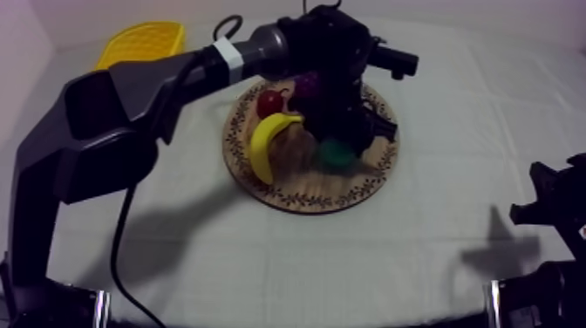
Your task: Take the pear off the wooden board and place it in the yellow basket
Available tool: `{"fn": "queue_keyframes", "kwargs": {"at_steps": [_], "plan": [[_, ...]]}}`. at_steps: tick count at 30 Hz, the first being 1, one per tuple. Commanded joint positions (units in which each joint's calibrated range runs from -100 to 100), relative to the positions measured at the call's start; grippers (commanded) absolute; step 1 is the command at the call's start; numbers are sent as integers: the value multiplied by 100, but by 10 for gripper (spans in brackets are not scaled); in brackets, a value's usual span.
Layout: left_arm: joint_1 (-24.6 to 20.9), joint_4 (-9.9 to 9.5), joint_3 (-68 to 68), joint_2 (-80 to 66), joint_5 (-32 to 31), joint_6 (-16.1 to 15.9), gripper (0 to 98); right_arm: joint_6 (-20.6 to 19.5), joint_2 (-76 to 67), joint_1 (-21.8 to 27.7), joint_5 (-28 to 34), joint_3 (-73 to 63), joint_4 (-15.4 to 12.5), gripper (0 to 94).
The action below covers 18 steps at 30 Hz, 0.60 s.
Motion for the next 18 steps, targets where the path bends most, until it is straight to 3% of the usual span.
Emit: {"fn": "queue_keyframes", "kwargs": {"at_steps": [1,8,18], "plan": [[-16,-155,247,-389,-6,-10,408,1,1,-2,-1,3,-1,3],[-405,-571,1121,-2002,-6,-28,418,1,1,-2,-1,3,-1,3],[-1600,-1037,2217,-3427,-6,-330,434,1,1,-2,-1,3,-1,3]]}}
